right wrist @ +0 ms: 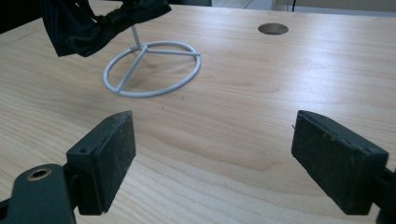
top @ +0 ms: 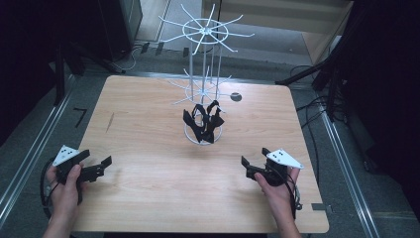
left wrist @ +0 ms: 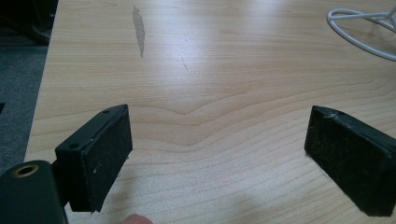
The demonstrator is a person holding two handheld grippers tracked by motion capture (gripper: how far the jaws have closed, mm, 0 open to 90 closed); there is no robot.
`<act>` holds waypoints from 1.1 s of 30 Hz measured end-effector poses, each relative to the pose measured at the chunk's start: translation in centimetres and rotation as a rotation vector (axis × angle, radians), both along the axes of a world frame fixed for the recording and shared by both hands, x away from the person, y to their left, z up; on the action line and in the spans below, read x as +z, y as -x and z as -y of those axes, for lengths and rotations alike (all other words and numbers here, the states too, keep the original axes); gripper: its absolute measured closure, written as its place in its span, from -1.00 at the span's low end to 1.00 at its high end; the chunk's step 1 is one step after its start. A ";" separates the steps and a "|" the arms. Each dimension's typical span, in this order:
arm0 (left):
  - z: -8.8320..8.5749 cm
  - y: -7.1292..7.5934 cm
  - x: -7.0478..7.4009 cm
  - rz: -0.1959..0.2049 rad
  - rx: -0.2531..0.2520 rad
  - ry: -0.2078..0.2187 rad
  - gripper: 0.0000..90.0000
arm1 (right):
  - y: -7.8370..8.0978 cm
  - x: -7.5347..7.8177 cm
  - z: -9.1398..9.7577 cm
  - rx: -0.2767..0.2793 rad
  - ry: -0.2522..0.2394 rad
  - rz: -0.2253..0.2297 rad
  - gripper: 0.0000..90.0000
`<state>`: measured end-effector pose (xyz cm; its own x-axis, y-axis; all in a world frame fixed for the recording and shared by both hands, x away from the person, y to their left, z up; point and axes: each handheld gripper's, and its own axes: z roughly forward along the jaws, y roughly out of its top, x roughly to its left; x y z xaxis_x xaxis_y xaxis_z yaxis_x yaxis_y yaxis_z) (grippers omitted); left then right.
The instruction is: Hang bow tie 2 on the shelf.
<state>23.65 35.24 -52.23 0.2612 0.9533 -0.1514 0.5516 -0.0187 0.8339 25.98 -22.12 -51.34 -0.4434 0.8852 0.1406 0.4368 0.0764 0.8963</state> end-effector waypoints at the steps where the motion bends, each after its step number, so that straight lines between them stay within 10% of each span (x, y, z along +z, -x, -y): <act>1: 0.0 0.0 0.0 0.000 0.001 -0.001 -0.82 | 0.1 -0.1 0.1 -0.001 -0.001 -0.005 -0.68; 33: 0.1 0.1 0.0 -0.001 0.002 0.000 -0.82 | 2.2 -2.5 8.1 -0.146 -0.011 -0.060 -0.70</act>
<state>23.60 35.17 -52.23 0.2596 0.9538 -0.1513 0.5526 -0.0182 0.8332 23.82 -30.18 -53.88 -0.3005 0.9381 0.1725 0.4952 -0.0012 0.8688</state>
